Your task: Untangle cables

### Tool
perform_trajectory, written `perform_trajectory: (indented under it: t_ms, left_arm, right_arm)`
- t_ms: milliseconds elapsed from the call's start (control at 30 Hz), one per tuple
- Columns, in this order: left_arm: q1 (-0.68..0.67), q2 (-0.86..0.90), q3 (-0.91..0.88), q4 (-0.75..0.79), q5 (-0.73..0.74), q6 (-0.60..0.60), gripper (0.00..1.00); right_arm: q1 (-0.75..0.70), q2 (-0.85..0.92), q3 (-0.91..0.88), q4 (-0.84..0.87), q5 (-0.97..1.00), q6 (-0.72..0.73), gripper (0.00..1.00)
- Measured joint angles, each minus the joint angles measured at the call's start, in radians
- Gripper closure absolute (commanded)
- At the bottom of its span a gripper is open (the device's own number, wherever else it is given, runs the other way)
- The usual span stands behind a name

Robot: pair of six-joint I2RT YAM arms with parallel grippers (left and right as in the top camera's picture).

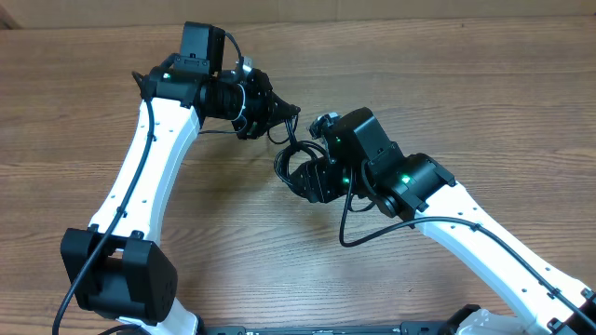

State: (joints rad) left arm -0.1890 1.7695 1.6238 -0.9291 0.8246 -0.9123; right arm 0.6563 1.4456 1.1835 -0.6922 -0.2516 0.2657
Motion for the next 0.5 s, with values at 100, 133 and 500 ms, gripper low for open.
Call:
perform_trajectory:
  t_ms: [100,133,500]
  left_arm:
    - [0.000,0.000,0.000,-0.003,0.006,-0.003,0.96]
    - [0.000,0.000,0.000,-0.004,0.008,-0.003,0.96]
    - [-0.001,0.000,0.000,-0.009,-0.056,0.057,0.01]
  right_arm:
    - [0.000,0.000,0.000,0.011,-0.008,-0.004,0.76]
    - [0.000,0.000,0.000,0.007,-0.012,-0.003,0.82]
    - [0.000,0.000,0.000,-0.006,-0.201,0.101,0.96]
